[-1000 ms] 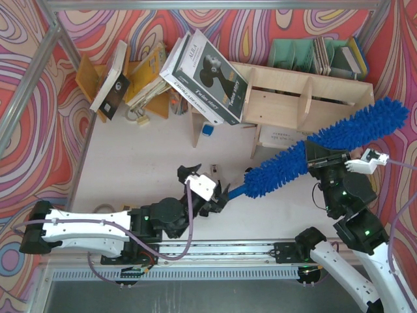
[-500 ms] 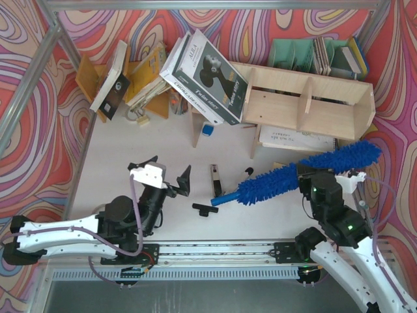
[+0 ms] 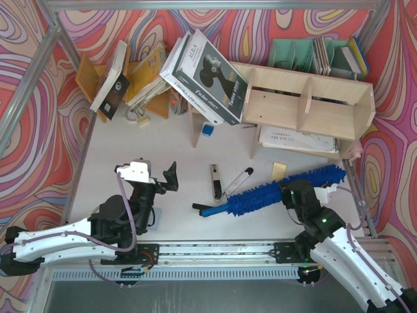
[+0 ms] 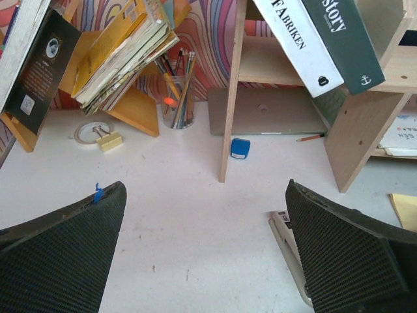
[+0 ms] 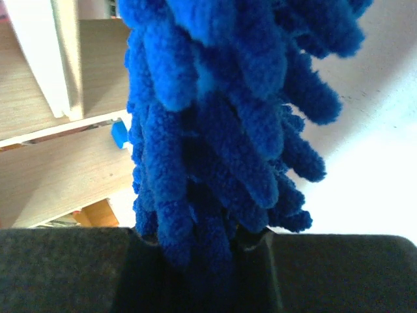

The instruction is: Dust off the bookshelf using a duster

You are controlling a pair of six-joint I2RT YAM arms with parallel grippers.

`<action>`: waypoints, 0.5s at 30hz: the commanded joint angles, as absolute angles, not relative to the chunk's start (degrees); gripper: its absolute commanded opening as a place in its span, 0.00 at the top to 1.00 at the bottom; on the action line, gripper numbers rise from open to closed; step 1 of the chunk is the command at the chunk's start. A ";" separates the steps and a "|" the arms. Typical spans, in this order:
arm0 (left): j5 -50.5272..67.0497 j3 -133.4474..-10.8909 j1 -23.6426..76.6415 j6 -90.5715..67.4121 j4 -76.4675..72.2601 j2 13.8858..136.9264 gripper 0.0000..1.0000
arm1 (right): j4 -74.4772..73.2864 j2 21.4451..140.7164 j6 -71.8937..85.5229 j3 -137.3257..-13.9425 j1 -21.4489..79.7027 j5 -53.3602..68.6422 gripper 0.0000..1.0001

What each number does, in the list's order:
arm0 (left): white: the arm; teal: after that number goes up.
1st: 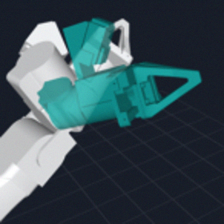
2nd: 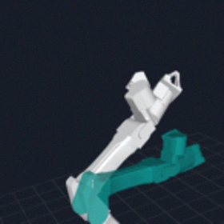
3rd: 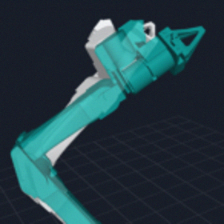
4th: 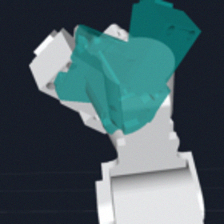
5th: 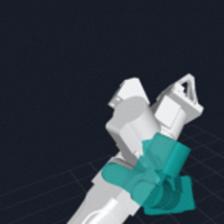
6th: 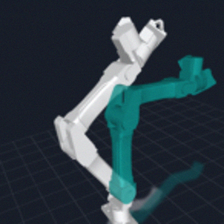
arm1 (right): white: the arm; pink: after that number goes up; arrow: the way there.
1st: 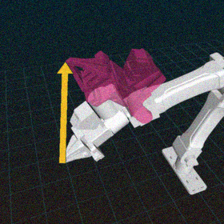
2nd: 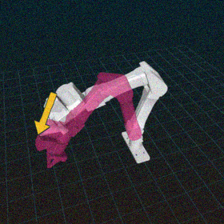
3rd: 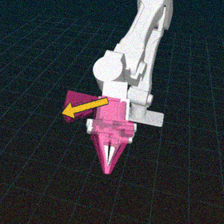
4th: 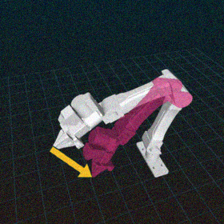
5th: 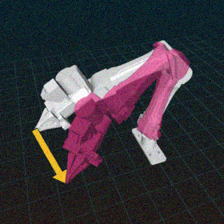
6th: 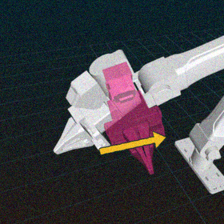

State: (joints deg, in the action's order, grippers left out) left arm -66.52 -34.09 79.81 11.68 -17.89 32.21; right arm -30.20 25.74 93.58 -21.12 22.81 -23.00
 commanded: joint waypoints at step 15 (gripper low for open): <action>-67.39 -31.55 77.47 8.96 -16.23 30.97 0.02 | -7.16 36.26 101.24 -10.34 22.60 -15.93 0.81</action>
